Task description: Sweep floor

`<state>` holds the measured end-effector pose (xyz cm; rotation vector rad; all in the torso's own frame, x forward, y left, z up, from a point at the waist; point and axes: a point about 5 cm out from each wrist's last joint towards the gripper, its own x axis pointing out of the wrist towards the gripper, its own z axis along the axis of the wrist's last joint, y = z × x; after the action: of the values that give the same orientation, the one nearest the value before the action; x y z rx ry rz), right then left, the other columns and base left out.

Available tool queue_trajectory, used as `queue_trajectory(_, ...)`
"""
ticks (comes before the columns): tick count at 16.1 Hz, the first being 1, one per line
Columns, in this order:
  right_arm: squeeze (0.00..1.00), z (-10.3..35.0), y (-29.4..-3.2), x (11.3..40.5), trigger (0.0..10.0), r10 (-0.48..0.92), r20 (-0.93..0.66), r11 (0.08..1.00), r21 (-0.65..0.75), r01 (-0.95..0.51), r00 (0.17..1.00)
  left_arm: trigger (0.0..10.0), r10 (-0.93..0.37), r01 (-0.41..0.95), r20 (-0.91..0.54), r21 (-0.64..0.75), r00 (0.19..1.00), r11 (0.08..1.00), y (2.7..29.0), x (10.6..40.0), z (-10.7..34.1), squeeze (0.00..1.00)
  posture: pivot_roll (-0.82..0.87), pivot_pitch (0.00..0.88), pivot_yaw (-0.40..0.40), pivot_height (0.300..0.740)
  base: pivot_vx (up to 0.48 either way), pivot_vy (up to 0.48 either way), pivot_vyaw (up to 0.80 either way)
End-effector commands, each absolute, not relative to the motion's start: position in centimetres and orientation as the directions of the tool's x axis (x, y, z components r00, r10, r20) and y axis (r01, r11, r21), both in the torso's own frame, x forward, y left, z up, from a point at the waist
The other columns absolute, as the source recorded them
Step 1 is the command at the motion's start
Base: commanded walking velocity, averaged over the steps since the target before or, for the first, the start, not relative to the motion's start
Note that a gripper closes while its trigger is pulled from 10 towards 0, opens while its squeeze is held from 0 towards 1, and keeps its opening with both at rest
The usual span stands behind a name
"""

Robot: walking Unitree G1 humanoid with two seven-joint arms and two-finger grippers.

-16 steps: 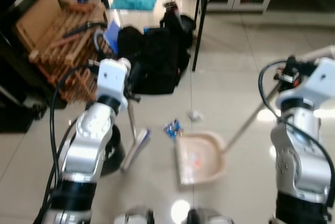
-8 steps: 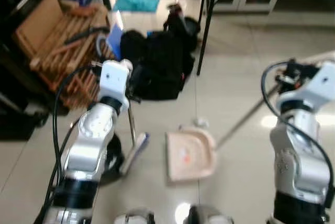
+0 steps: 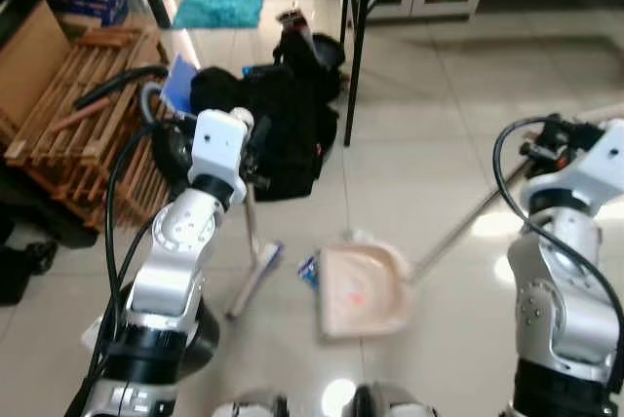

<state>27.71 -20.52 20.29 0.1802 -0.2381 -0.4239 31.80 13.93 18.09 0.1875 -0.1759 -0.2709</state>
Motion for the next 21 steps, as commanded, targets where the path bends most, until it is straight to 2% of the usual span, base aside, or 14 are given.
queue_trajectory(1,0.0,21.0,-20.2,27.5,10.0,-0.424,0.22,0.896,0.246,0.37,0.879,10.0,-0.266,0.222,0.177,0.235,0.948,0.946,14.6,31.9,18.7,0.0,-0.05,0.166,0.045,0.74,0.409,0.0,0.0)
queue_trajectory(5,0.0,20.9,-20.2,27.4,10.0,-0.424,0.218,0.895,0.249,0.37,0.879,10.0,-0.273,0.228,0.178,0.237,0.945,0.945,14.5,31.9,18.8,0.0,-0.04,0.167,0.043,0.74,0.408,0.0,-0.3)
queue_trajectory(10,0.0,20.5,-19.7,27.4,10.0,-0.406,0.207,0.903,0.239,0.357,0.89,10.0,-0.274,0.231,0.165,0.238,0.947,0.943,14.6,31.9,18.4,0.0,-0.04,0.165,0.039,0.74,0.4,0.0,0.0)
queue_trajectory(15,0.0,20.3,-19.7,28.1,10.0,-0.383,0.225,0.918,0.2,0.342,0.896,10.0,-0.27,0.236,0.138,0.224,0.953,0.945,14.2,31.9,17.2,0.0,-0.05,0.171,0.05,0.74,0.0,0.0,0.0)
queue_trajectory(21,0.0,19.3,-20.2,28.9,10.0,-0.37,0.218,0.927,0.151,0.343,0.903,10.0,-0.233,0.187,0.151,0.271,0.961,0.944,14.5,33.0,16.9,0.0,-0.03,0.244,0.051,0.74,0.0,0.0,0.0)
